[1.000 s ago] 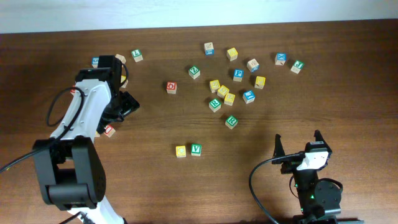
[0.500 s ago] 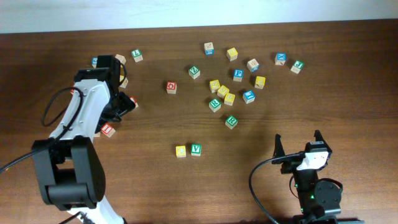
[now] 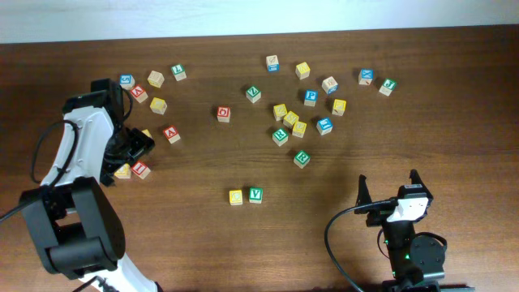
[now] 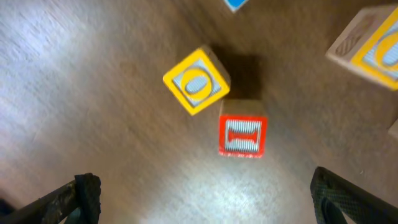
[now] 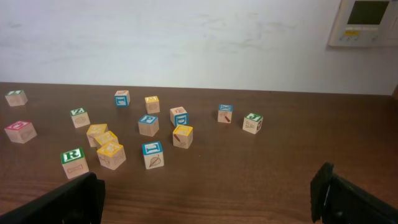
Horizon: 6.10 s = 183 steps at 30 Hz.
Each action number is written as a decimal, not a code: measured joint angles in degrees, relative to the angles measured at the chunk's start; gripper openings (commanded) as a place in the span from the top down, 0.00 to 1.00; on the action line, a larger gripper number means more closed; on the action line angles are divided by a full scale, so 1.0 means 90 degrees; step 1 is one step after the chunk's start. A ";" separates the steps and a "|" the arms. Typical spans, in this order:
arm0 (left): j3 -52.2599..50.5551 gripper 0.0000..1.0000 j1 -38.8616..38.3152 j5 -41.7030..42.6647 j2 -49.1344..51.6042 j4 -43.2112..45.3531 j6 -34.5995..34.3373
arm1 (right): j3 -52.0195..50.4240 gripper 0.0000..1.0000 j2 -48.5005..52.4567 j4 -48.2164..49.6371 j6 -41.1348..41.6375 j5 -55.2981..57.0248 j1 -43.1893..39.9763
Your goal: Spell out CVPR
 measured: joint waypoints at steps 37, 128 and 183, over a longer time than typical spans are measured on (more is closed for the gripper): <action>-0.0007 0.01 0.0000 0.0066 0.0000 -0.0015 0.0000 | -0.0002 0.02 -0.0005 0.3815 0.5916 -0.4294 0.0000; -0.0029 0.01 0.0000 0.0107 0.0002 -0.0015 0.0000 | 1.2330 0.20 1.4855 -0.4709 0.2858 0.0981 0.1326; -0.0029 0.01 0.0000 0.0107 0.0002 -0.0015 0.0000 | 1.2599 0.69 1.5261 -0.4515 0.2171 0.0209 0.1212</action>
